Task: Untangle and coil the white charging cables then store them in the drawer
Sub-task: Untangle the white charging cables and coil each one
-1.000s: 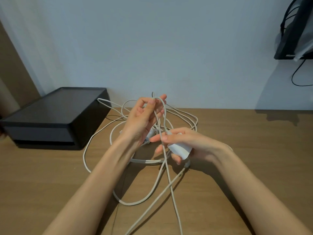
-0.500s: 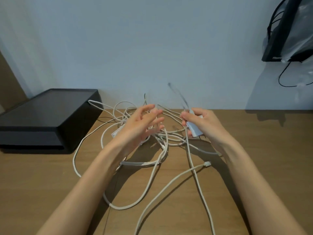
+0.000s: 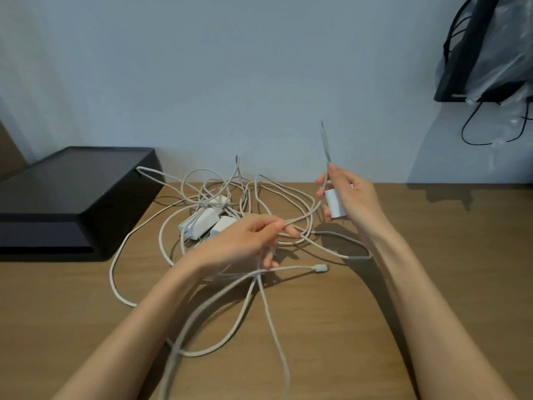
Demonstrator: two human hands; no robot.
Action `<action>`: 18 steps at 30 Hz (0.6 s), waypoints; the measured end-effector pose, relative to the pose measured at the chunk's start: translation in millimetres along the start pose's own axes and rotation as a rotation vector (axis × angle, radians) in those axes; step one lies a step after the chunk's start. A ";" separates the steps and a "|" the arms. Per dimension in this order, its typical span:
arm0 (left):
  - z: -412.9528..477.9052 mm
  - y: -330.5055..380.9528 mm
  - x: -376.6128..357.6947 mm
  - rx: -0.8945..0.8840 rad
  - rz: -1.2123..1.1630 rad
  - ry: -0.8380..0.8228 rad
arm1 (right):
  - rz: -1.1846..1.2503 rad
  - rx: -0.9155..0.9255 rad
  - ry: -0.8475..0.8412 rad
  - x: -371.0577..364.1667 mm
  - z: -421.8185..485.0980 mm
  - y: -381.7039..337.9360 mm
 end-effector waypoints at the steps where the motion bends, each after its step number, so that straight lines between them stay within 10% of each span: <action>1: -2.4 3.1 5.7 -0.013 0.084 0.022 | -0.063 0.017 0.016 3.9 -0.6 0.3; 11: -24.7 38.8 51.2 -0.439 0.578 0.520 | -1.164 0.393 -0.272 -38.5 -25.5 -13.9; 18: -30.1 34.9 66.8 -0.348 0.281 0.437 | -0.771 0.377 -0.558 -66.6 -42.3 -16.7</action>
Point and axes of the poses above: each hand's wrist, its own z-axis towards the middle knuckle, its own x-axis out of the back of the hand, y = z × x, the point moved 6 cm from there along z, towards the middle knuckle, and after that the axes turned 3 degrees about x, right-handed, at the moved point
